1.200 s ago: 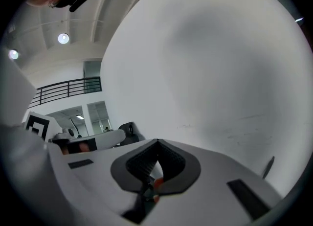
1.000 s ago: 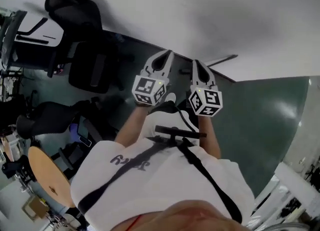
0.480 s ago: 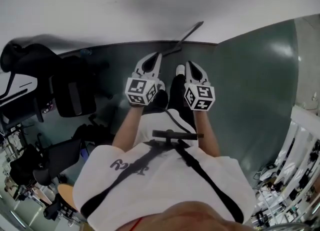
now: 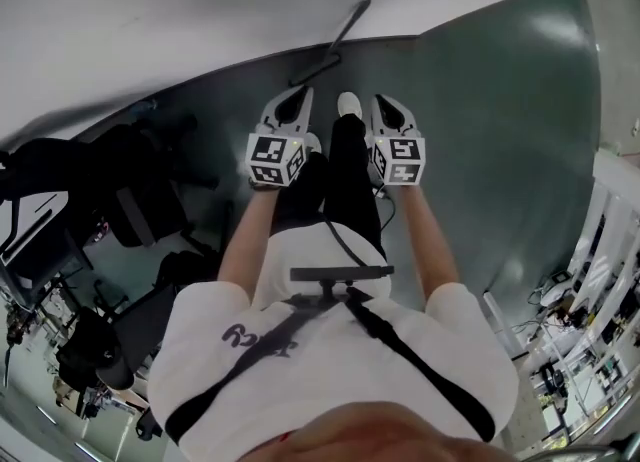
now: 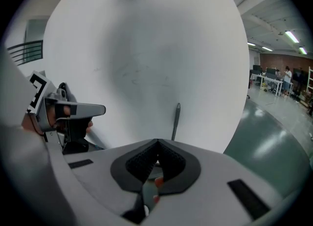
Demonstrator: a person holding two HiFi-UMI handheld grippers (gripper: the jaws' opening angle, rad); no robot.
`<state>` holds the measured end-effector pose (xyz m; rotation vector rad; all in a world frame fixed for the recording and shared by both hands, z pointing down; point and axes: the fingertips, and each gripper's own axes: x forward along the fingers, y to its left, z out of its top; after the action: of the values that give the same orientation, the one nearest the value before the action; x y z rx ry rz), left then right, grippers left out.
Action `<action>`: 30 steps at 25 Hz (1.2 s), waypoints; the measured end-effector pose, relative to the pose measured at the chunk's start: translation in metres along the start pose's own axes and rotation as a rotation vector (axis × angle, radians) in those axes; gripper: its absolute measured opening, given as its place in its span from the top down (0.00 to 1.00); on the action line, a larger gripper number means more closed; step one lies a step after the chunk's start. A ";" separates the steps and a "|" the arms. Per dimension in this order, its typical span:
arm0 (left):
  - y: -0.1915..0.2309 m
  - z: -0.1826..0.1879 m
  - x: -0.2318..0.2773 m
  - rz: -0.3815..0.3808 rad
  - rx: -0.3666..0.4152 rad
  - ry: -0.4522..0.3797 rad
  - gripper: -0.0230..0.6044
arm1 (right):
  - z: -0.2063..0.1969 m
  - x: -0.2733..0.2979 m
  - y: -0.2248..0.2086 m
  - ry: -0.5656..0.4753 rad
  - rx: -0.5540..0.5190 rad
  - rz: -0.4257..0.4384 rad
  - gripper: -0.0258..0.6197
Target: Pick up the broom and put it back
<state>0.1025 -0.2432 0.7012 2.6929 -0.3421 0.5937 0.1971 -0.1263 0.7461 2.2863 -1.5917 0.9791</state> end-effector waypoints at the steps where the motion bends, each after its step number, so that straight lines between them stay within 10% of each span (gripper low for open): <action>1: 0.003 -0.008 0.007 -0.010 0.003 0.010 0.94 | -0.006 0.008 -0.002 0.008 -0.007 0.006 0.95; 19: 0.032 -0.023 0.083 -0.002 0.003 -0.003 0.94 | -0.022 0.156 -0.053 0.085 0.032 0.134 0.95; 30: 0.036 -0.031 0.096 0.011 -0.081 -0.018 0.94 | -0.014 0.241 -0.082 0.131 0.070 0.106 0.74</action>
<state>0.1655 -0.2788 0.7808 2.6220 -0.3778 0.5480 0.3146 -0.2705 0.9207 2.1504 -1.6637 1.2010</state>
